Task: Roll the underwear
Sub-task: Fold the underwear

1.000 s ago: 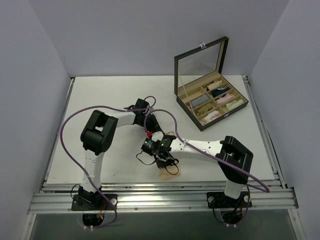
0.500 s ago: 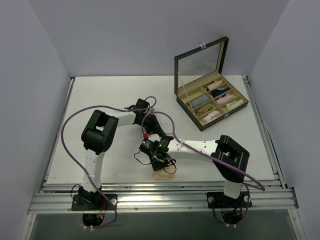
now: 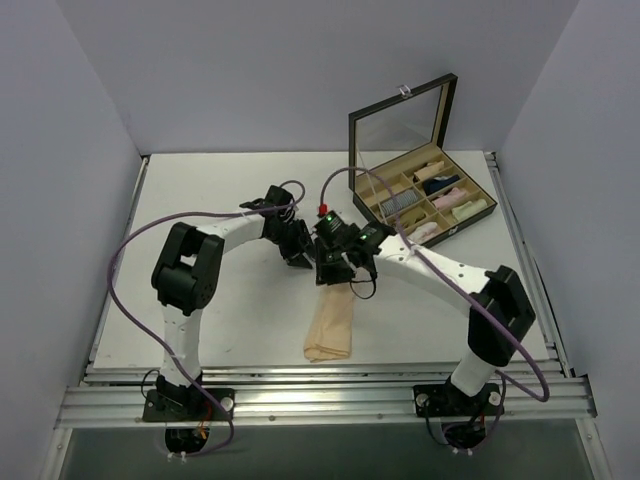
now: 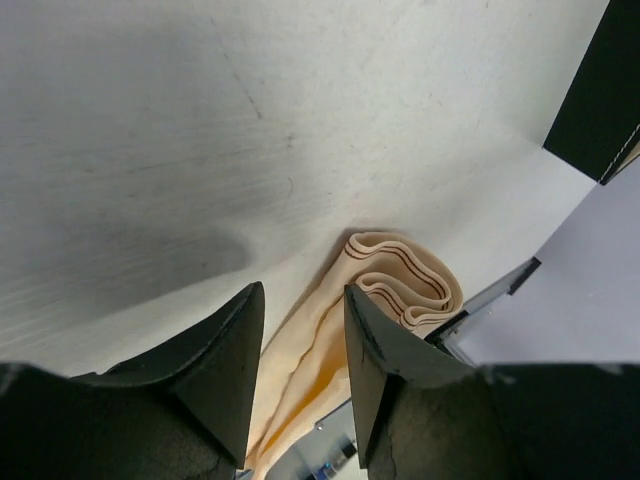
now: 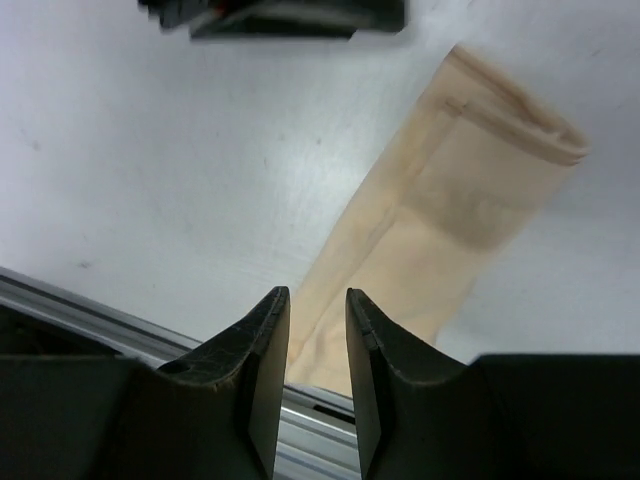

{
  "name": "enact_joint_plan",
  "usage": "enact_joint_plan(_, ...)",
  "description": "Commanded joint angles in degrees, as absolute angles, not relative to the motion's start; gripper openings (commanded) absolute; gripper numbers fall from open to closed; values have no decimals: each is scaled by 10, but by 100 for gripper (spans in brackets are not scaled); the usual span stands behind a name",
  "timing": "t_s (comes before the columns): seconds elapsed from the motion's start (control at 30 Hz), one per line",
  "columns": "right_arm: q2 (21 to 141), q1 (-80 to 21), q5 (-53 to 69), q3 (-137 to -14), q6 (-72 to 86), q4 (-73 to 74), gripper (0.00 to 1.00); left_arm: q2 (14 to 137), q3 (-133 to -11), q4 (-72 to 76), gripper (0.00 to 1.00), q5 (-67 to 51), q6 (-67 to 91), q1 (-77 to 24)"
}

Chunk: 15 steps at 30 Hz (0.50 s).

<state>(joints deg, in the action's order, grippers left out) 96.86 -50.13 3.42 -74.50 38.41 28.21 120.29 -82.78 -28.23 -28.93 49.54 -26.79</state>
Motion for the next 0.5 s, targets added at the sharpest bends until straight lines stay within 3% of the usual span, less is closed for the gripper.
enact_joint_plan(0.0, 918, -456, 23, -766, 352, 323, 26, 1158, -859, -351, 46, -240, 450, -250)
enact_joint_plan(0.17, 916, -386, 50, -719, 321, 303, 24, 1093, -785, -345, 46, -242, 449, -239)
enact_joint_plan(0.47, 965, -357, 96, -680, 287, 229, 22, 927, -622, -283, 45, -262, 473, -286)
